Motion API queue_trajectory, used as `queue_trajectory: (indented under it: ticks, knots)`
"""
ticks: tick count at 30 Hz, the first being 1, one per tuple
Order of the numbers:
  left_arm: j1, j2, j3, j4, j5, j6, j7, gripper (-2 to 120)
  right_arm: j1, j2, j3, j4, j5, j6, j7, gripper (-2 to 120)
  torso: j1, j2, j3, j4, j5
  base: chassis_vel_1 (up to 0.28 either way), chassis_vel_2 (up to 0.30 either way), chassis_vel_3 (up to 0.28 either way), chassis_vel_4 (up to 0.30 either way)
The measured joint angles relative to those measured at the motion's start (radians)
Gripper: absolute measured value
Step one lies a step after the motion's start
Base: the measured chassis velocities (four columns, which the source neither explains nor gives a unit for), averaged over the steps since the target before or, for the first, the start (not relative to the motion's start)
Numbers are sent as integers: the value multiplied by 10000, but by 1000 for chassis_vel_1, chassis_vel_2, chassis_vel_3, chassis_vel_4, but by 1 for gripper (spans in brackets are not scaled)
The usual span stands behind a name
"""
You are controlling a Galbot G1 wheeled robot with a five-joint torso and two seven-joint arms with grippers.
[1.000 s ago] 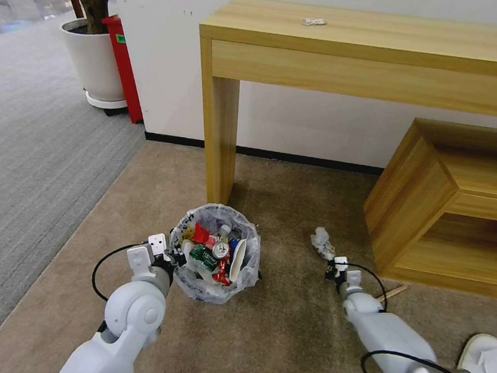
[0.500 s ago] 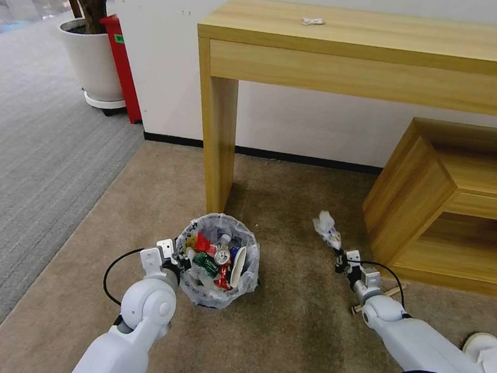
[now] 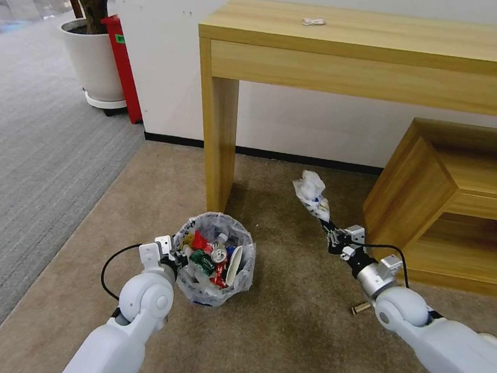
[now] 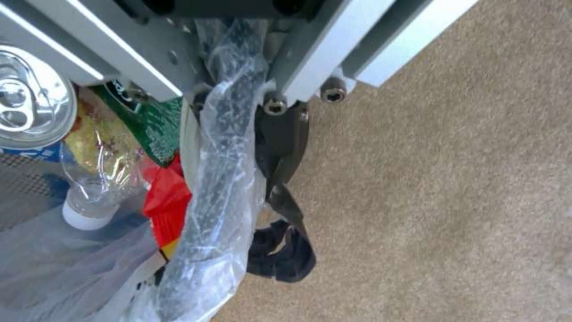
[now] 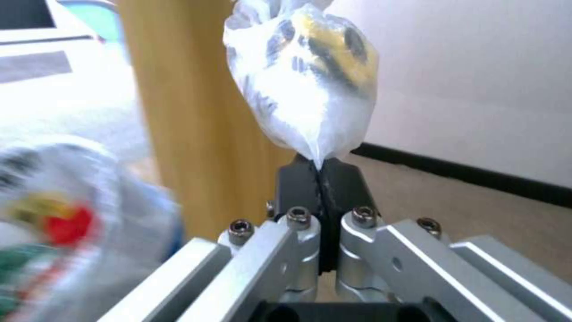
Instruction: Pick up the trash bin and place the garbage on the floor into it.
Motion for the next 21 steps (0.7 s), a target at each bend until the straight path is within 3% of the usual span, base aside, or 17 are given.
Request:
queue_trajectory:
  ticks: [11, 21]
  knots:
    - [-574, 105, 383, 314, -324, 65, -195, 0, -368, -1053, -405, 2186, 750, 27, 174, 0, 0, 0, 0, -1, -1, 0, 0, 0, 0]
    - [-858, 151, 543, 369, -527, 103, -312, 0, 31, -1125, -1693, 2507, 1359, 444, -463, 0, 1, 0, 1, 0, 0, 0, 0, 0, 0]
